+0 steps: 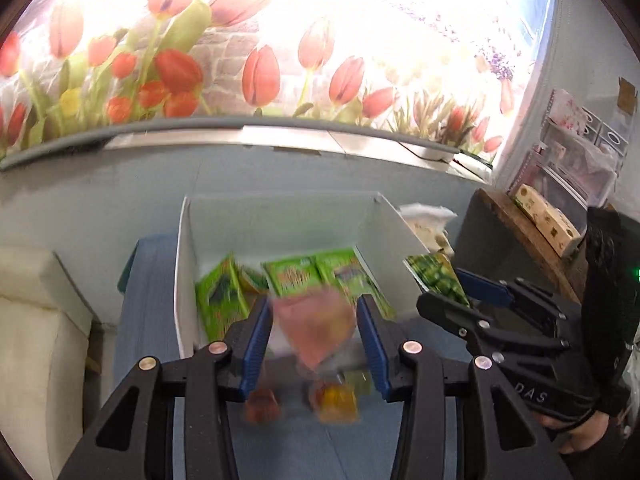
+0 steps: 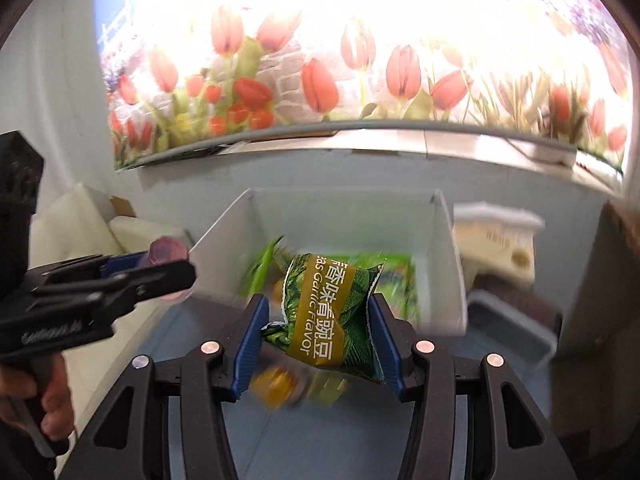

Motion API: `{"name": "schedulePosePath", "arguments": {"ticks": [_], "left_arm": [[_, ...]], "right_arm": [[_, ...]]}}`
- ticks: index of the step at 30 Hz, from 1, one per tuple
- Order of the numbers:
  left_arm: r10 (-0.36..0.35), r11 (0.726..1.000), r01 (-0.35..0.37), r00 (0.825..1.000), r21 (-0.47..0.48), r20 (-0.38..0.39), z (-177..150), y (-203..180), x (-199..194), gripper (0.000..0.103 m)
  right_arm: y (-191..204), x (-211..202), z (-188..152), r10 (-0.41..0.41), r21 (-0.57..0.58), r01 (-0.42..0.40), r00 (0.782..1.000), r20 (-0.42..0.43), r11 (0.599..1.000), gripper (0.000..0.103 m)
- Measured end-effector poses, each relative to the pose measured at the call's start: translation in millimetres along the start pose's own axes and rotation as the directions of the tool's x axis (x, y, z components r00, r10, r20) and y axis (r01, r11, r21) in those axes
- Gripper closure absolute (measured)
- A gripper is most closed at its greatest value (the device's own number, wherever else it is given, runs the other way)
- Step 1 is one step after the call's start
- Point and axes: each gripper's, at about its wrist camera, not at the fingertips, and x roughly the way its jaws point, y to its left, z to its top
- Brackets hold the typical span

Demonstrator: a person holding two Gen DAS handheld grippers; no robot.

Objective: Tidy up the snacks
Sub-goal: 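Carry the jelly cup and garlic-pea bag into the white box and open both tools, then grasp the orange jelly cup beside the box with the right tool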

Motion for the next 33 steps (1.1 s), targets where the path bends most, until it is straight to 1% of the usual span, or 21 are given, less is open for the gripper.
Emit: {"name": "schedulePosePath", "arguments": {"ticks": [4,5,7,9,10,11,13,14,16,17,19,22,27,30,32,33], "left_arm": [[-0.013,1.000,0.012,0.999,-0.026,-0.034,18,10,34,0.055],[-0.008,1.000,0.007,0.999,-0.026,-0.048,20,13,41,0.055],[0.021,1.000,-0.023,0.997,-0.020,-0.078,20,17,57,0.055],[0.023,1.000,-0.025,0.995,-0.017,-0.092,17,19,63,0.054],[0.030,0.999,-0.032,0.994,-0.010,-0.100,14,20,64,0.046],[0.038,0.999,-0.039,0.994,-0.002,-0.104,11,21,65,0.040],[0.043,0.999,-0.041,0.994,0.023,-0.097,5,21,63,0.009],[0.041,0.999,-0.038,0.994,0.029,-0.102,3,21,62,0.001],[0.054,0.998,-0.050,0.994,0.042,-0.098,-2,21,58,0.000],[0.062,0.997,-0.058,0.993,0.049,-0.095,-3,20,56,0.000],[0.092,0.994,-0.086,0.991,0.067,-0.094,-5,19,53,0.000],[0.125,0.990,-0.118,0.988,0.073,-0.094,-8,20,49,0.000],[0.147,0.986,-0.141,0.987,0.091,-0.063,-12,15,35,0.000],[0.161,0.983,-0.156,0.986,0.092,-0.044,-17,13,23,0.000],[0.156,0.985,-0.152,0.987,0.083,-0.040,-21,13,15,0.000],[0.151,0.986,-0.147,0.988,0.081,-0.040,-24,12,11,0.000]], "right_arm": [[-17,38,20,-0.004,0.013,0.004,0.999,-0.047,1.000,0.047],[-20,46,21,-0.005,0.016,0.006,0.998,-0.059,1.000,0.047],[-25,60,20,-0.015,0.017,0.017,0.995,-0.096,1.000,0.046],[-27,70,19,-0.014,0.013,0.016,0.993,-0.117,1.000,0.036],[-26,72,17,-0.018,0.008,0.019,0.993,-0.120,1.000,0.019],[-26,73,15,-0.027,0.003,0.028,0.993,-0.111,1.000,0.010],[-28,72,13,-0.037,-0.004,0.036,0.995,-0.097,0.999,0.010],[-29,74,12,-0.043,0.001,0.043,0.993,-0.107,0.999,0.010],[-33,74,9,-0.047,0.009,0.048,0.993,-0.112,0.999,0.009],[-33,73,7,-0.051,0.006,0.052,0.992,-0.115,0.999,0.005],[-33,69,4,-0.058,-0.001,0.058,0.992,-0.115,0.998,0.000],[-34,62,2,-0.076,0.000,0.077,0.992,-0.104,0.997,0.000],[-34,44,0,-0.098,0.014,0.099,0.993,-0.063,0.995,0.000],[-32,31,-2,-0.142,0.021,0.143,0.989,-0.034,0.990,0.000],[-30,21,-7,-0.121,0.030,0.122,0.992,-0.024,0.992,0.000],[-29,16,-10,-0.125,0.034,0.125,0.992,-0.023,0.992,0.000]]}}
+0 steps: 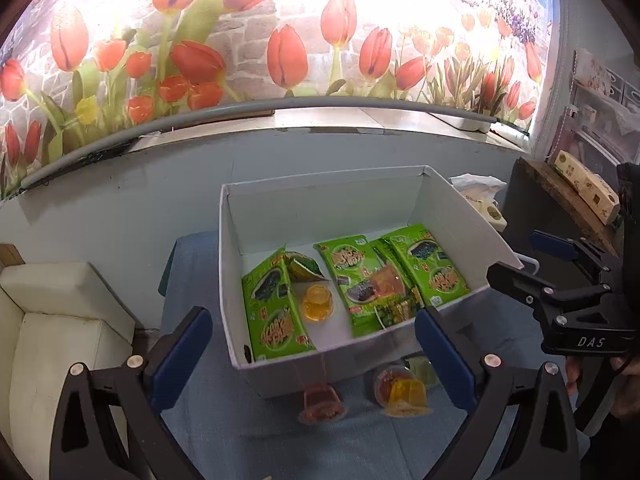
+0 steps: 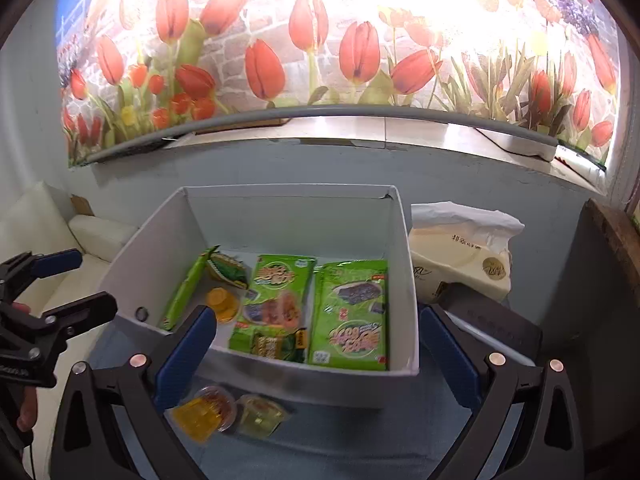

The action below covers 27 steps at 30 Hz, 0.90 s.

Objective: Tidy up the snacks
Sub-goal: 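Grasp the orange jelly cup beside the box with the right tool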

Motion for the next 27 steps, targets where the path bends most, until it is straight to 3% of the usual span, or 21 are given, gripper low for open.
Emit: {"name": "schedulePosePath", "arguments": {"ticks": [2,10,15,22,24,26,27], "left_arm": [[0.003,1.000,-0.003,1.000,0.002,0.010,-6,-1,-9,0.000],[-0.008,1.000,0.009,0.999,-0.018,0.041,-56,3,-53,0.000],[-0.024,0.997,0.026,0.999,-0.068,0.035,-96,15,-71,0.000],[-0.026,0.993,0.026,1.000,-0.111,0.000,-140,34,-81,0.000],[-0.022,0.992,0.021,1.000,-0.124,-0.006,-148,39,-81,0.000],[-0.009,0.992,0.007,1.000,-0.126,-0.015,-155,44,-79,0.000],[0.002,0.992,-0.004,1.000,-0.128,-0.020,-158,46,-78,0.000]], "right_arm": [[3,-11,-9,-0.019,-0.004,0.019,1.000,0.019,1.000,0.000],[40,-42,-70,0.048,-0.075,-0.042,0.995,0.086,0.996,0.000],[79,-28,-101,0.075,-0.139,-0.063,0.994,0.077,0.988,0.000],[104,17,-109,0.074,-0.131,-0.073,0.997,0.001,0.989,0.000],[101,25,-107,0.080,-0.105,-0.081,0.997,-0.013,0.991,0.003],[98,31,-104,0.079,-0.085,-0.082,0.996,-0.028,0.993,0.021],[98,36,-103,0.066,-0.079,-0.069,0.997,-0.043,0.994,0.024]]}}
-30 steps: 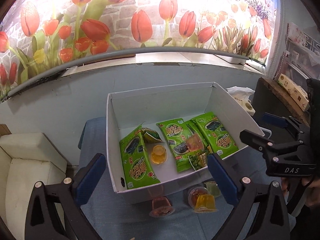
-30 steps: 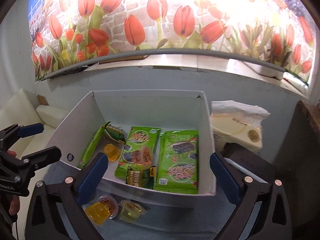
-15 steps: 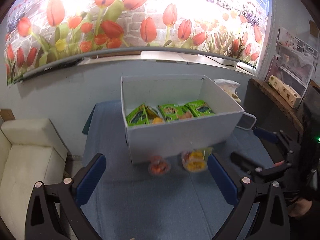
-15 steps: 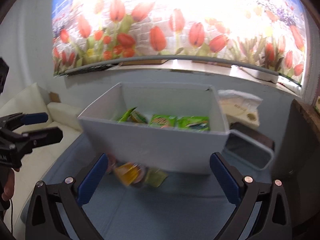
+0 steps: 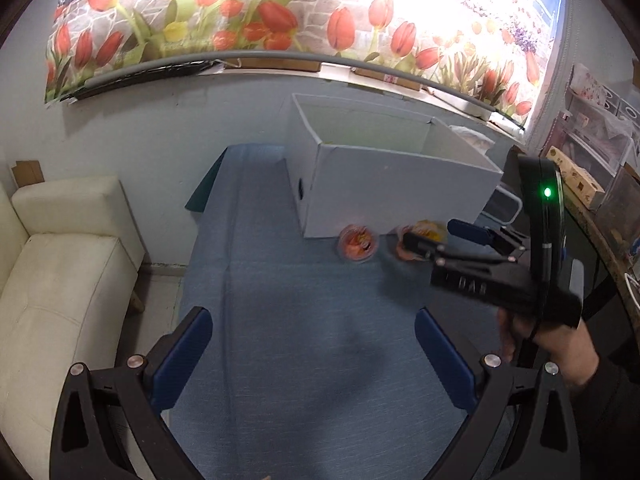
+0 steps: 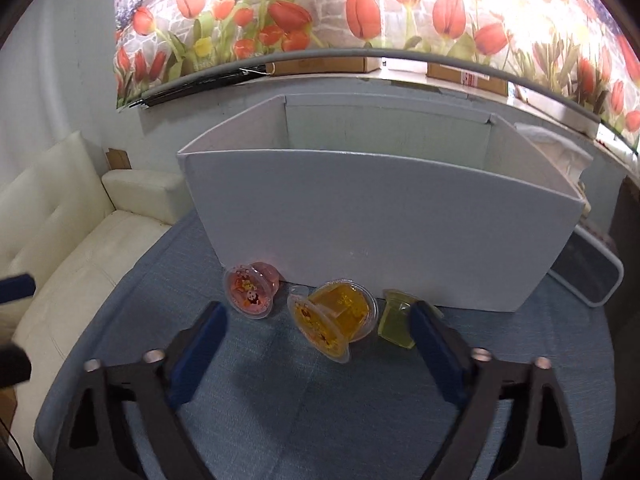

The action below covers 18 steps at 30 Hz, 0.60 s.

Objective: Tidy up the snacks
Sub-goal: 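Grasp the orange jelly cup beside the box with the right tool, then grasp the red jelly cup with the left tool while the right tool holds the orange cup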

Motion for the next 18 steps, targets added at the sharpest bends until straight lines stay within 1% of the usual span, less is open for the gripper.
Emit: {"name": "schedulePosePath", "arguments": {"ticks": [1,2,3,4,9,12,16,18], "left_arm": [[0.003,1.000,-0.003,1.000,-0.002,-0.005,-2,2,1,0.000],[0.000,1.000,0.000,1.000,-0.005,-0.010,-4,5,3,0.000],[-0.003,1.000,0.003,1.000,-0.010,-0.012,-5,6,3,0.000],[-0.007,1.000,0.007,1.000,-0.015,-0.015,-6,8,5,0.000],[-0.005,1.000,0.005,1.000,-0.012,-0.028,-6,7,15,0.000],[-0.011,1.000,0.011,0.999,-0.017,-0.032,-1,6,25,0.000],[0.003,1.000,-0.004,0.999,-0.026,-0.048,10,-1,51,0.000],[0.026,1.000,-0.026,0.998,-0.013,-0.051,16,-8,68,0.000]], "right_arm": [[-1,4,1,-0.001,0.005,0.001,1.000,-0.015,1.000,0.030],[-1,8,1,0.010,0.013,-0.010,1.000,-0.027,1.000,0.038],[-1,12,0,0.017,0.015,-0.016,0.999,-0.040,1.000,0.044],[-1,16,0,0.003,0.011,-0.003,0.999,-0.051,1.000,0.053],[-4,12,-1,0.043,0.023,-0.042,0.999,-0.026,0.999,0.052],[-8,0,-3,0.058,0.033,-0.058,0.998,-0.003,0.998,0.052],[-10,-20,-4,0.055,0.008,-0.055,0.998,0.025,0.998,0.052],[-14,-26,-7,0.062,0.002,-0.062,0.998,0.029,0.998,0.052]]}}
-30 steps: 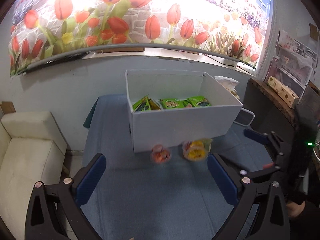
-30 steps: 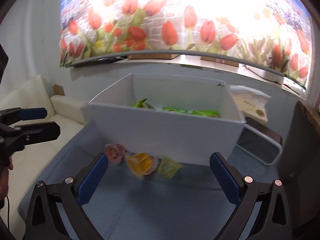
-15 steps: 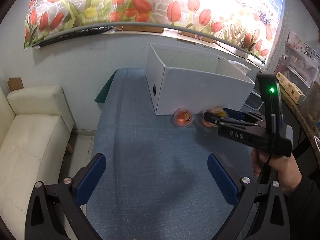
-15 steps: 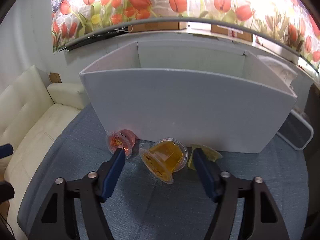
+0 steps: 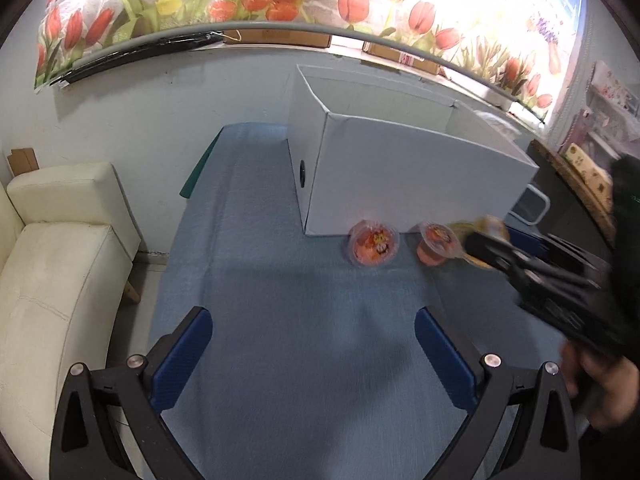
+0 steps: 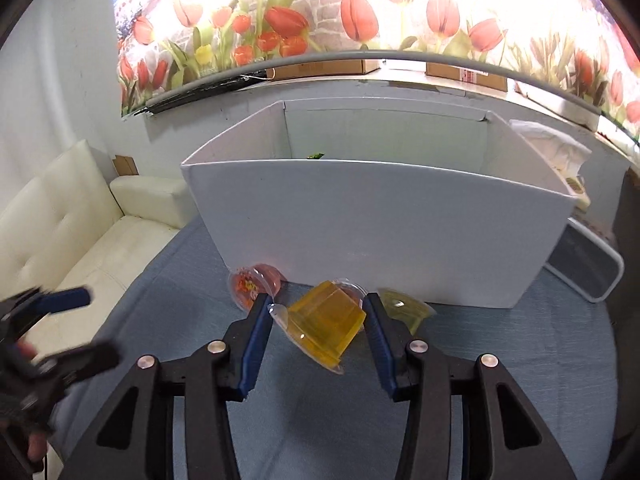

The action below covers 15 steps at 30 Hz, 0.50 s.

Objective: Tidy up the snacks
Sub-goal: 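Grasp the red jelly cup with the left tool while the right tool holds the orange cup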

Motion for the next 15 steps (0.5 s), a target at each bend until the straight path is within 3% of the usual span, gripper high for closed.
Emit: {"name": "schedulePosePath", "arguments": {"ticks": [7,15], "left_arm": [[0.050,0.997,-0.048,0.998,0.052,-0.037,17,-28,52,0.000],[0.111,0.991,-0.107,0.992,0.074,-0.056,30,-53,85,0.000]], "right_arm": [[-9,-32,-21,0.035,0.017,-0.035,0.999,0.006,0.999,0.052],[-16,-58,-39,0.046,0.031,-0.046,0.999,0.025,0.998,0.053]]}}
